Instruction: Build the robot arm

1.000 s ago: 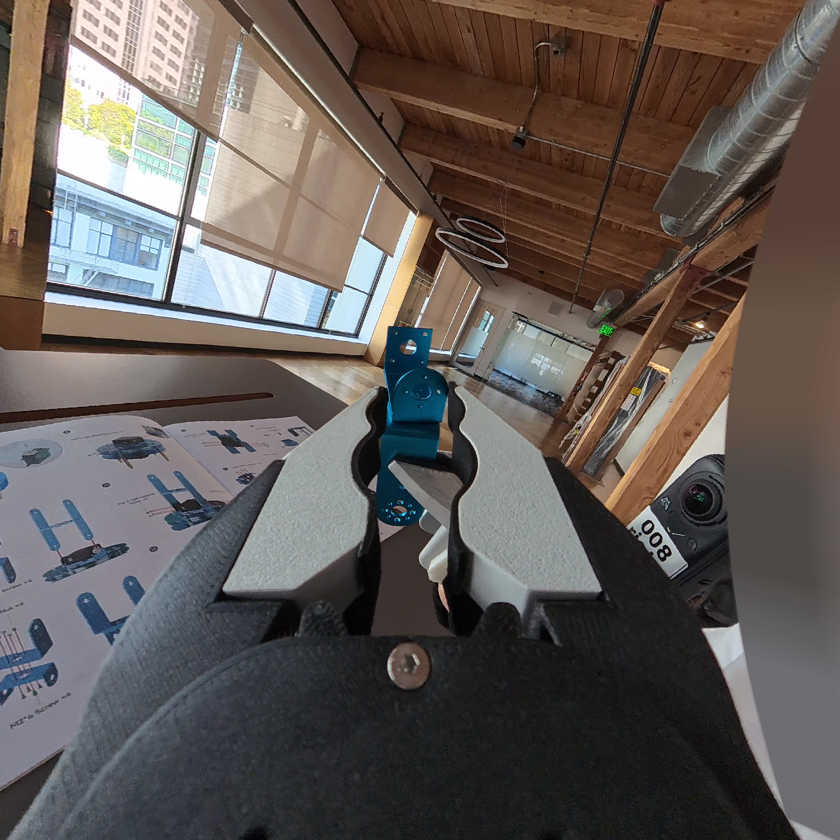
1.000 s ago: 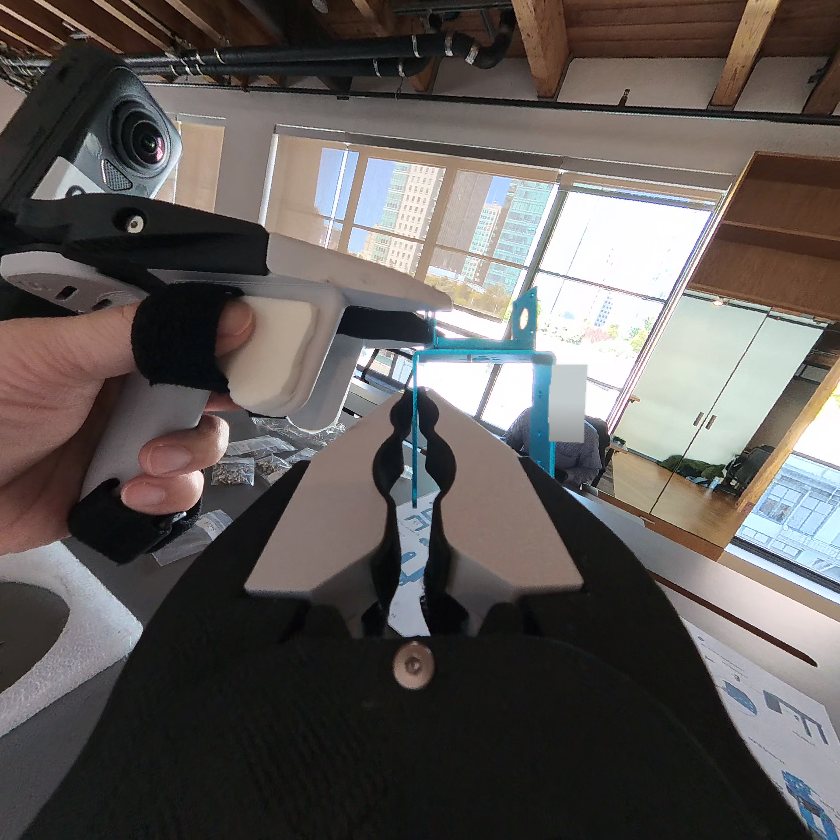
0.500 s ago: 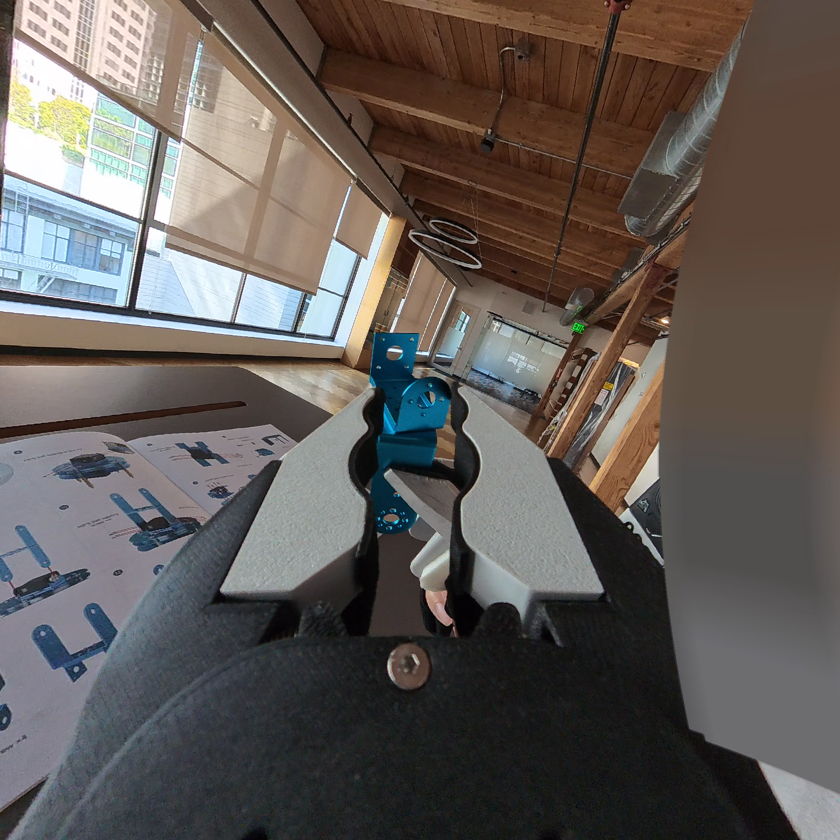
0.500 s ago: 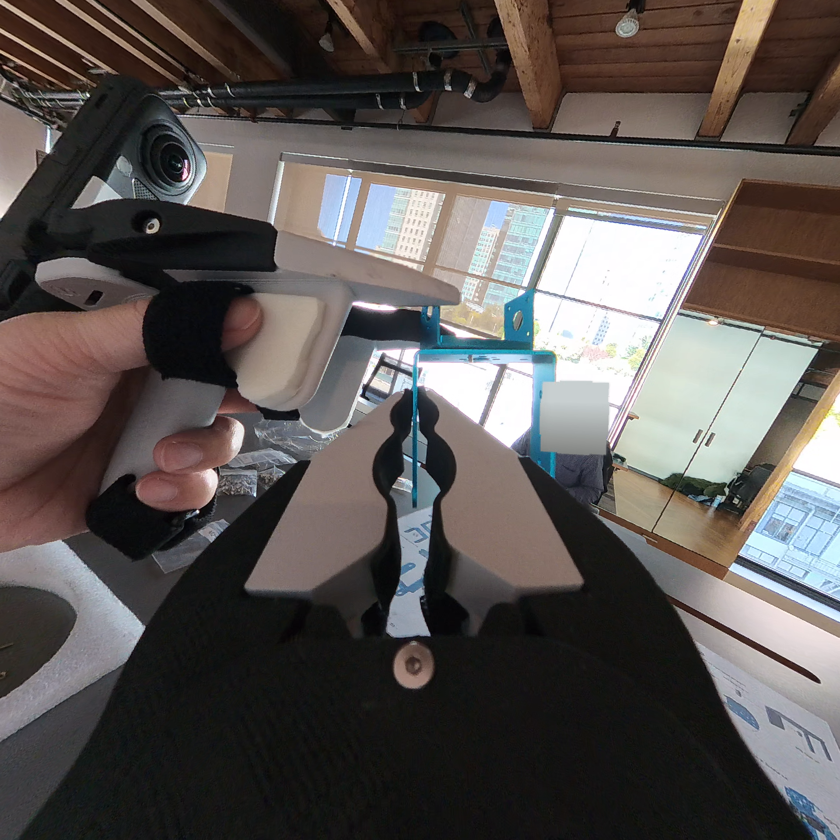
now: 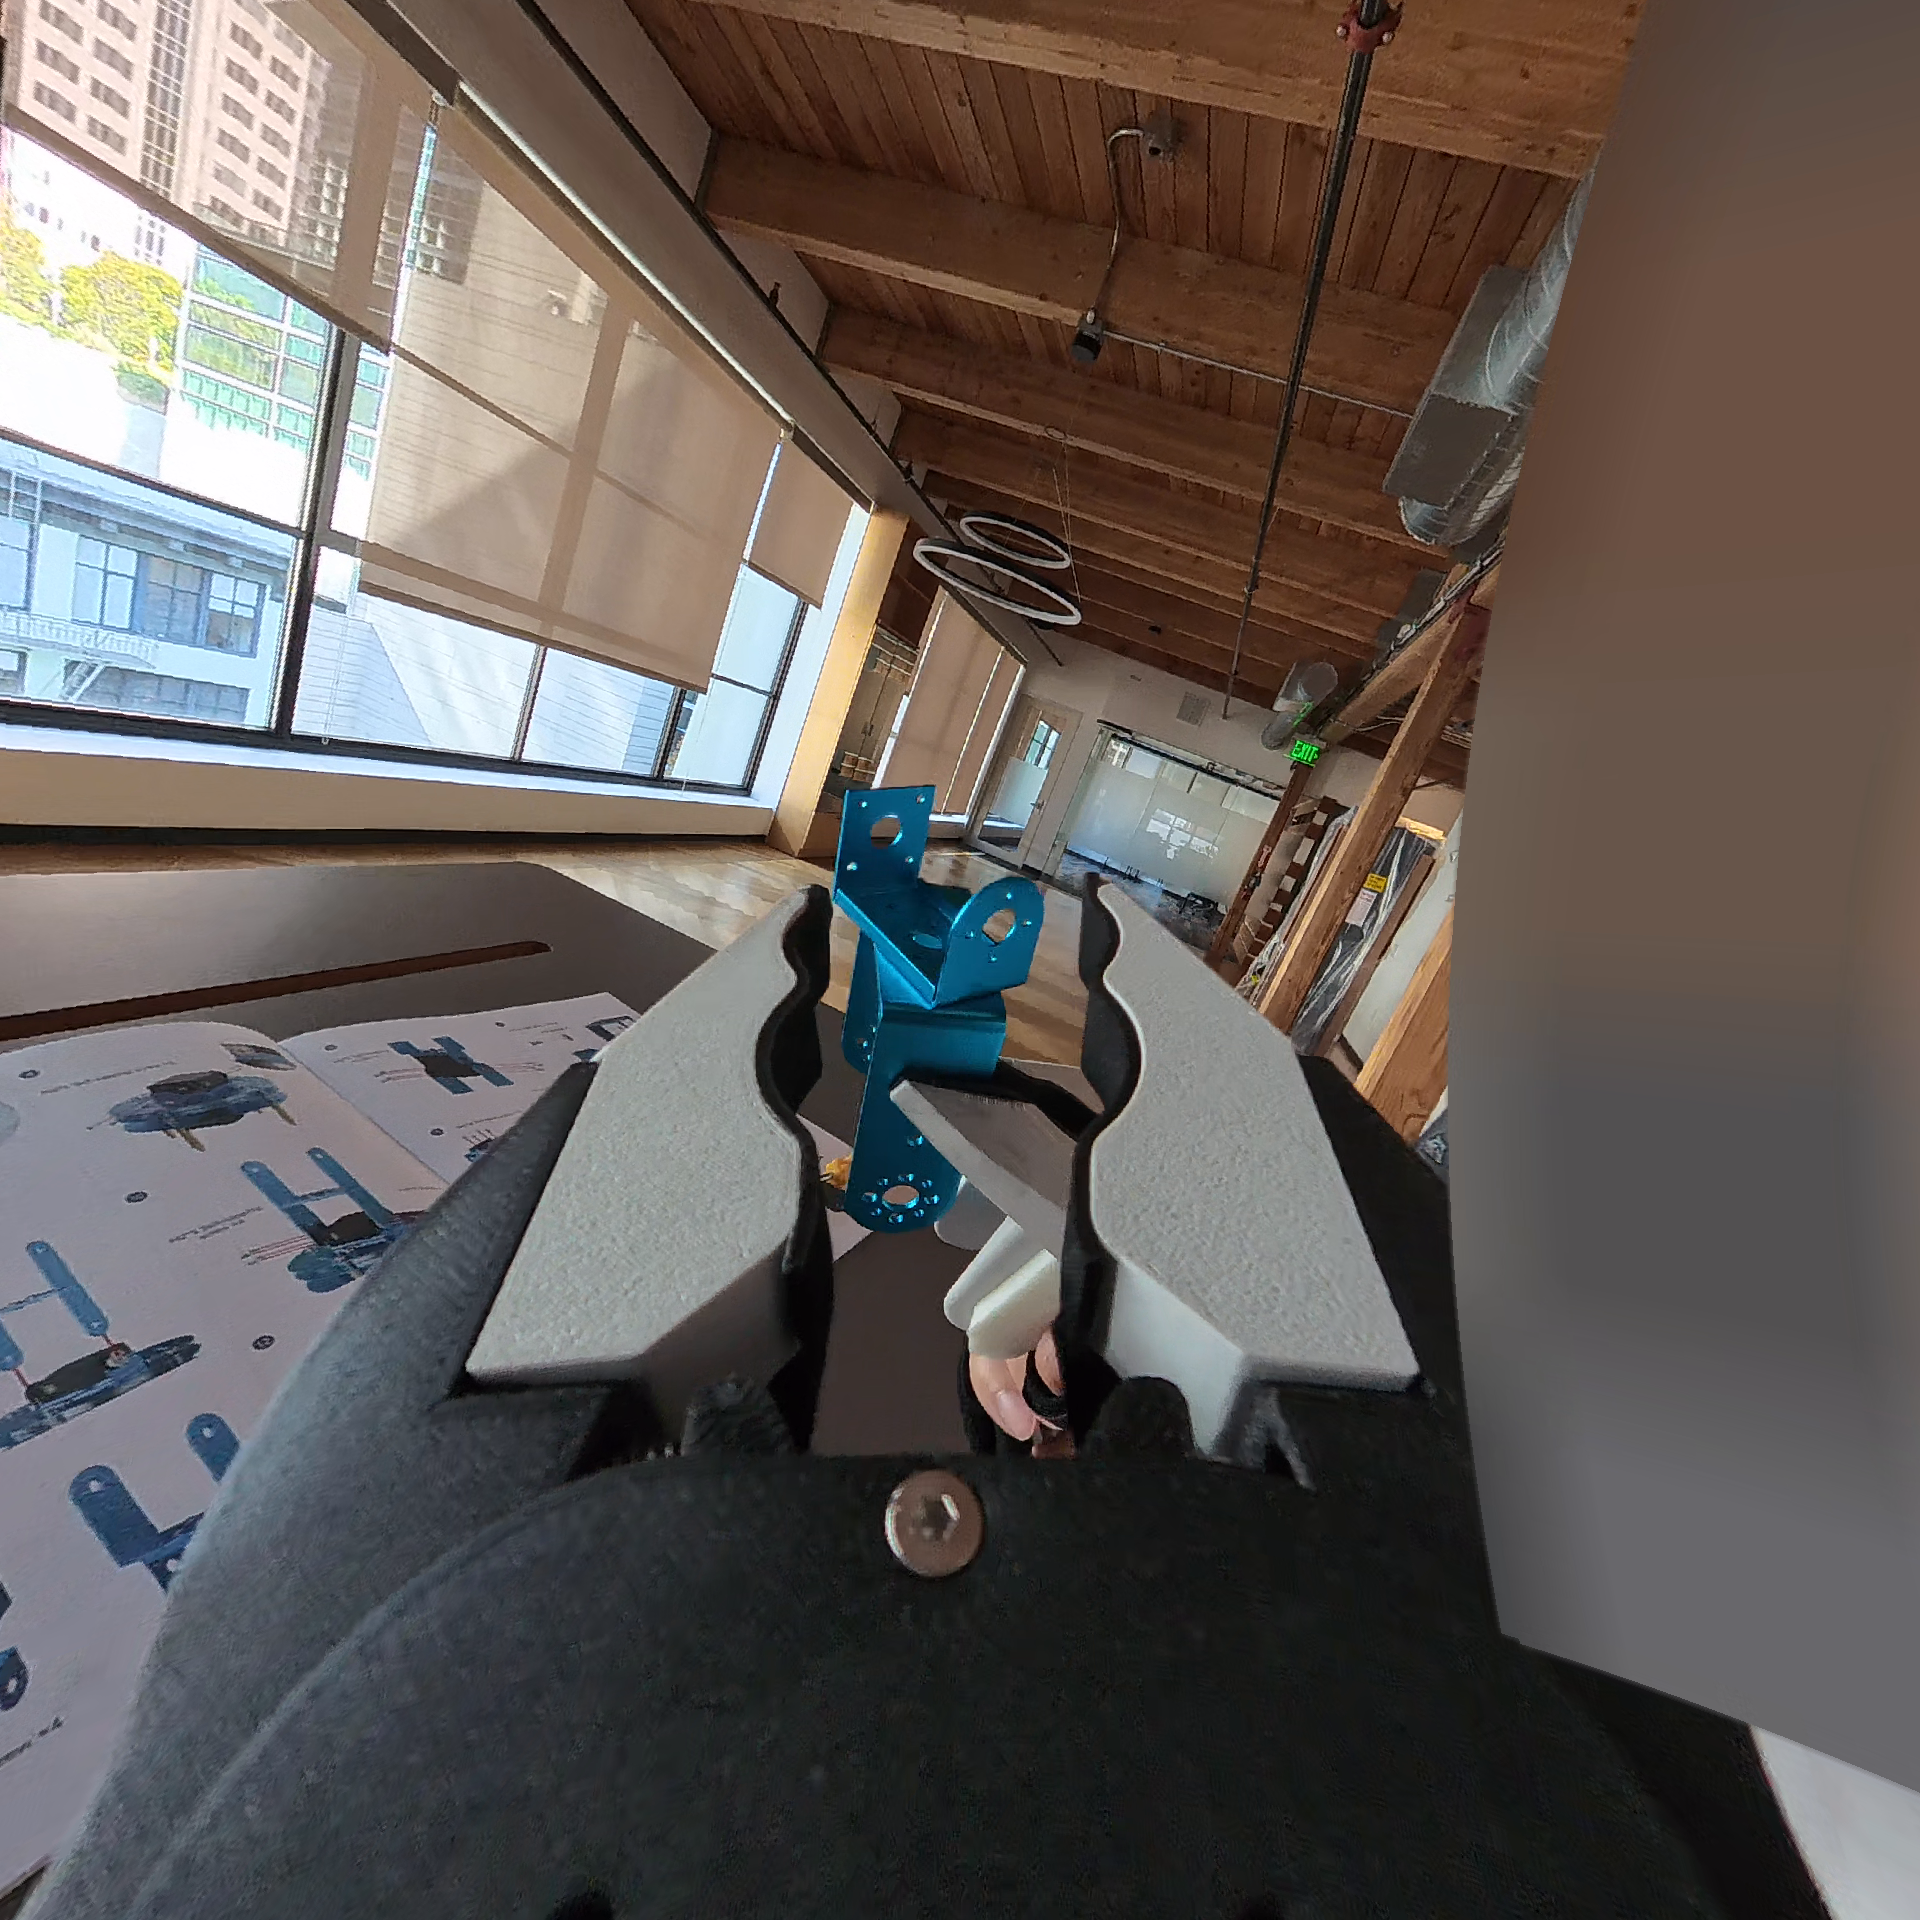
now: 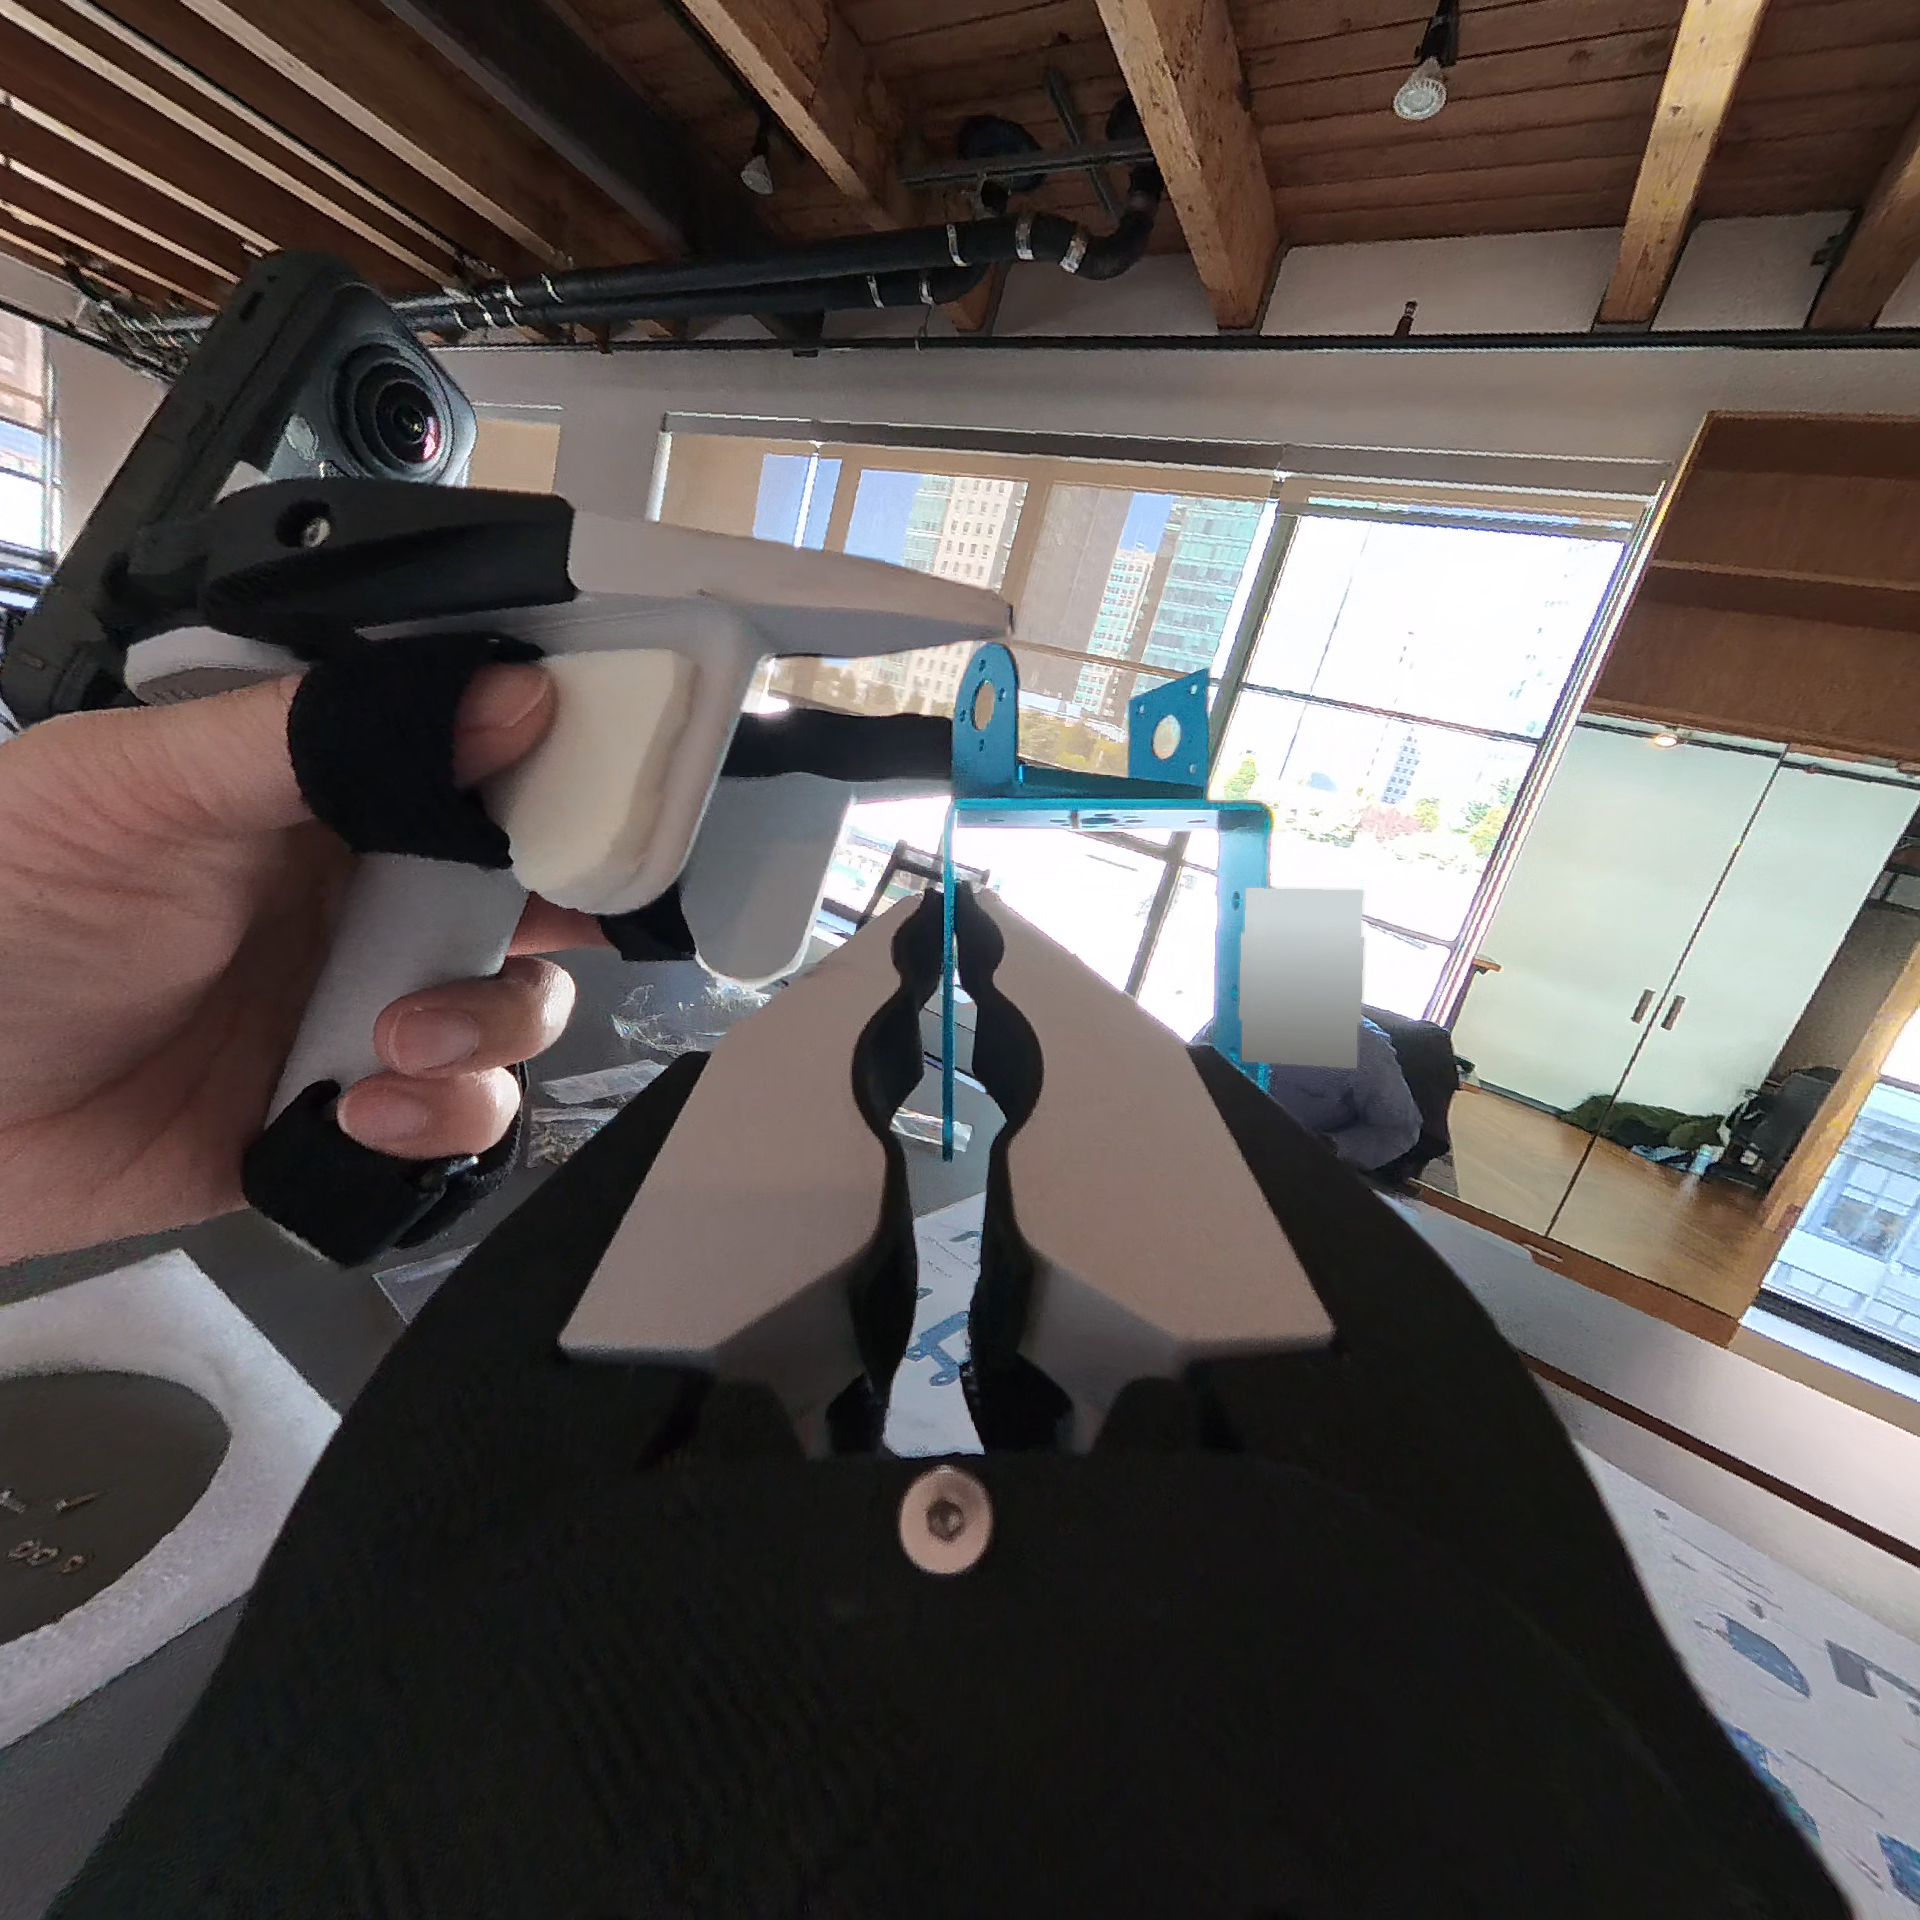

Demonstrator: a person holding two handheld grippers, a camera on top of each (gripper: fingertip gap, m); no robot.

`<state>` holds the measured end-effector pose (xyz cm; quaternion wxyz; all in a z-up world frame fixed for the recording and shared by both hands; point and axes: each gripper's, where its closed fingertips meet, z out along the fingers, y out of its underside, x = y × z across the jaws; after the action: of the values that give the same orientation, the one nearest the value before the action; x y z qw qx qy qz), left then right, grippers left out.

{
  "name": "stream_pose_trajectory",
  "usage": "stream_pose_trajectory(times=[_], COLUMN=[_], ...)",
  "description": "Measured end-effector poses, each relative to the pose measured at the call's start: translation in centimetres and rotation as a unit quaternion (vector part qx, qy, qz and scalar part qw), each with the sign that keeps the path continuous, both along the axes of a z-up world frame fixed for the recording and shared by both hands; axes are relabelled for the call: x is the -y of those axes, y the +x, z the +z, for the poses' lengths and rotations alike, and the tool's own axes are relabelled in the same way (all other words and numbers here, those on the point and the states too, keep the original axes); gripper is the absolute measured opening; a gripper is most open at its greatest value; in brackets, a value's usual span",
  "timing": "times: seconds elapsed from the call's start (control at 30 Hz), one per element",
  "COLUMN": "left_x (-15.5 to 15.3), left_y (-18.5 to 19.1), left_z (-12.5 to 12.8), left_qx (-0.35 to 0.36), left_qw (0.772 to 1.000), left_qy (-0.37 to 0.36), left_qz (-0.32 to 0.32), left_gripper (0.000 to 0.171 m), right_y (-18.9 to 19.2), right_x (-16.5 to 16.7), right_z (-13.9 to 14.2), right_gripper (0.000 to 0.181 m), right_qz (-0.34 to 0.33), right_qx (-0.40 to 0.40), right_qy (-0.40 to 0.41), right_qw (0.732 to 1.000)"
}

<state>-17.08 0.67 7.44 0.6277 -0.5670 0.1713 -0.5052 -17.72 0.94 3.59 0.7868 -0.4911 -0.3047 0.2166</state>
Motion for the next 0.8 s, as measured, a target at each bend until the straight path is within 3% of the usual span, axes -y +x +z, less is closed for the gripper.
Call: stream_pose_trajectory(times=[0.37,0.6,0.8], left_x=[1.0,0.9,0.7], left_y=[-1.6,-6.0,-10.0], left_z=[0.3,0.2,-0.5], left_qx=[0.032,-0.001,-0.025], left_qw=[0.996,0.999,0.994], left_qy=[-0.057,-0.047,-0.079], left_qz=[-0.054,0.024,0.078], left_gripper=[0.05,0.048,0.037], right_y=[-0.1,0.9,2.3], right_x=[1.6,1.6,1.3], right_z=[0.7,0.4,-0.8], right_gripper=[0.0,0.0,0.0], right_qz=[0.071,0.11,0.1], right_qx=[-0.049,-0.093,-0.094], right_qy=[-0.039,-0.092,-0.1], right_qw=[0.995,0.985,0.986])
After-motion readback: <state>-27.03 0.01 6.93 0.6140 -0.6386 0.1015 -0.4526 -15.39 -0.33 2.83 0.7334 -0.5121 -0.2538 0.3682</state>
